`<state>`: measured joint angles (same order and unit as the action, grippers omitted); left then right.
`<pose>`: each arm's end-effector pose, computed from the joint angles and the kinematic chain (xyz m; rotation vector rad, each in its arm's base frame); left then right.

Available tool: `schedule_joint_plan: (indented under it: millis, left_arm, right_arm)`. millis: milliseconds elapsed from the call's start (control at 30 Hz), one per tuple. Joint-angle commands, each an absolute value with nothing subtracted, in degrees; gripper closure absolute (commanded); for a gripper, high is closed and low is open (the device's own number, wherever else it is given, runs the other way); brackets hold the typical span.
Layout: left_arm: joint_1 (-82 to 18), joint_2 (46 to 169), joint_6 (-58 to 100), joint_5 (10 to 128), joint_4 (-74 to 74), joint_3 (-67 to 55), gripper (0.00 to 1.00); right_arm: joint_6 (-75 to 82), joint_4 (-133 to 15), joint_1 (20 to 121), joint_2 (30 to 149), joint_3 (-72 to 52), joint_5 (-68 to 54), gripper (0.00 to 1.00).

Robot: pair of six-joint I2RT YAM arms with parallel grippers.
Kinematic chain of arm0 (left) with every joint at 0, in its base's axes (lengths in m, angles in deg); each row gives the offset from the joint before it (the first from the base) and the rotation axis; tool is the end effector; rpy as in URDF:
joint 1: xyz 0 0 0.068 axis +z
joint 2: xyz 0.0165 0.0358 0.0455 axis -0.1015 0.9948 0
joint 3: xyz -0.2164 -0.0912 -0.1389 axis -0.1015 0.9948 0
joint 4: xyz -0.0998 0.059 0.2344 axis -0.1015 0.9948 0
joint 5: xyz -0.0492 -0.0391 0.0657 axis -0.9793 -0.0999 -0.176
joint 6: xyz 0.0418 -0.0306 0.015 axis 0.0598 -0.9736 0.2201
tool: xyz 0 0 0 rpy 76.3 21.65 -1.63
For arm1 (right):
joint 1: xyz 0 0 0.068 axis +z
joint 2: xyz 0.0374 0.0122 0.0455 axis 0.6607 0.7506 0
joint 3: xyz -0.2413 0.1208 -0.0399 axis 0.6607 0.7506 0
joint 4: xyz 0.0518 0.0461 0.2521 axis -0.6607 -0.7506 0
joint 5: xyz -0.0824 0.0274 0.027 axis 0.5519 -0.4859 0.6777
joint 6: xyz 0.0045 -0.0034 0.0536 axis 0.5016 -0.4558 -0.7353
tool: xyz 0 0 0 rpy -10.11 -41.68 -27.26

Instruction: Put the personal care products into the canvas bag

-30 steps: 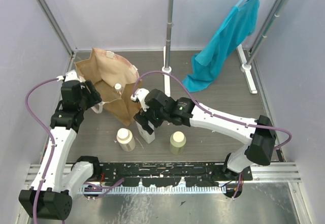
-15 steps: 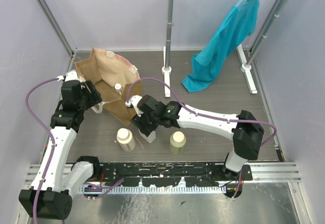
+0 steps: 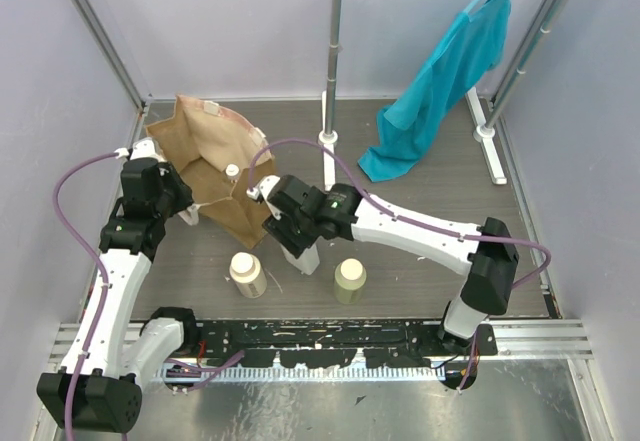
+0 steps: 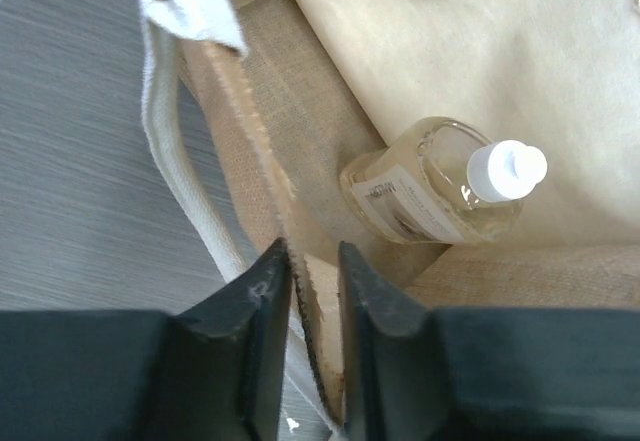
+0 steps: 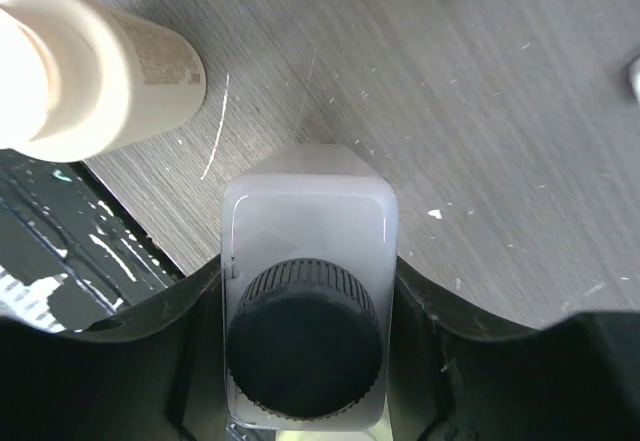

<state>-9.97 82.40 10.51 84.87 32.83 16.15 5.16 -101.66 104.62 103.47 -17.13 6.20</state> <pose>0.1916 -0.0089 0.3184 -0.4097 2.0731 -0.1300 0.1633 0.3168 0.2942 -1.2092 2.2645 0.3480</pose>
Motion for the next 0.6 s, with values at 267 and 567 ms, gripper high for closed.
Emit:
schedule_joint_plan:
  millis: [267,567]
  left_arm:
    - [-10.0,82.0,11.5,83.2,31.5,17.1,0.86]
    - [-9.9,82.3,11.6,82.1,30.5,17.1,0.87]
  right_arm:
    - [9.7,-103.2,104.7,98.6,-50.6,8.7,1.00]
    - [20.5,-96.2,101.8,111.5,-72.6,2.6,1.00]
